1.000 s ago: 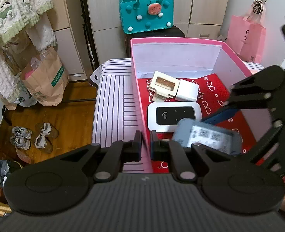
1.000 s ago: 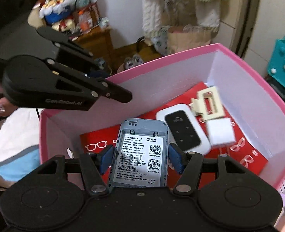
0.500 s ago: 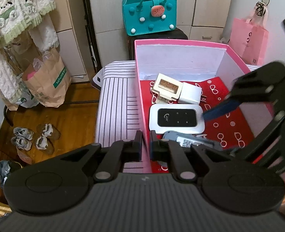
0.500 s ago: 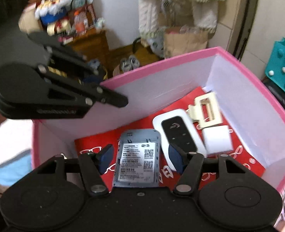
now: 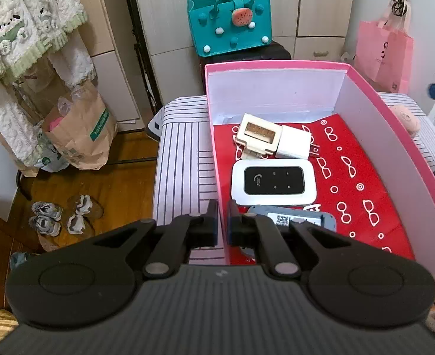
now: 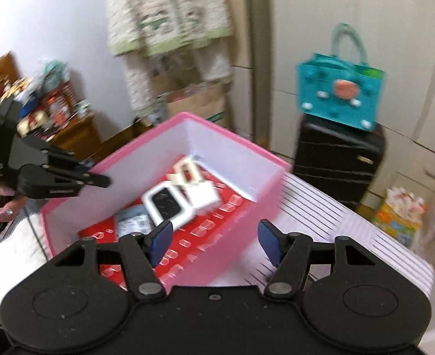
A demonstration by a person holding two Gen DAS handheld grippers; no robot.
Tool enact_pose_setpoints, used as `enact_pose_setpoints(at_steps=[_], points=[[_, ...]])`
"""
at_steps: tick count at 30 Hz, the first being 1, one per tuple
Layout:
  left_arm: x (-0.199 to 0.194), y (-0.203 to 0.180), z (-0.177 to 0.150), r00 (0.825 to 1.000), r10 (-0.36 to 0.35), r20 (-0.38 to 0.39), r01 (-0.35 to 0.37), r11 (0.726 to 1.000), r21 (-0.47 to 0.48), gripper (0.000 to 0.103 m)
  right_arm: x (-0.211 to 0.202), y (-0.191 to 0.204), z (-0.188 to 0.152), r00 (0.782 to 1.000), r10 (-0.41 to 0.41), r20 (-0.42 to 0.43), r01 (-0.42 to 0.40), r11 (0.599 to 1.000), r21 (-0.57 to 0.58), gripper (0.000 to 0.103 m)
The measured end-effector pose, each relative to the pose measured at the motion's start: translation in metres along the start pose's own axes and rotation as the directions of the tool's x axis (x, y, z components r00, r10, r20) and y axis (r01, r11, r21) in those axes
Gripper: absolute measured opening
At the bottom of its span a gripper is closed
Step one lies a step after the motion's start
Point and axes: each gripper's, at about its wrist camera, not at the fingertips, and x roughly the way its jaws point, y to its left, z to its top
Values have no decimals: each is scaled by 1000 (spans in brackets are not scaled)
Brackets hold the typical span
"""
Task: Organize rigid objects
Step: 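Lower the blue-grey device into the box beside the router, release, then grasp the yellow starfish with the right gripper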
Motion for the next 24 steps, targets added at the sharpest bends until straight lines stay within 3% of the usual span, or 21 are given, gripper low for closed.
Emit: enact_pose_setpoints(at_steps=[9,13,24], points=[[-3,-5,-3,1000,26,2,-26,1000,0,4,-5,-50,-73,996,-92,0,92,993,79,68],[-3,-1,-4,1000,16,13,-16,999,-38,4,8,-58,-96,978,-208,-16,208,978,25,69],[-1,-9,-4,999,51,17,-51,999,-2,4,47,-81,-123,982,-160,-97,164,986,36,68]])
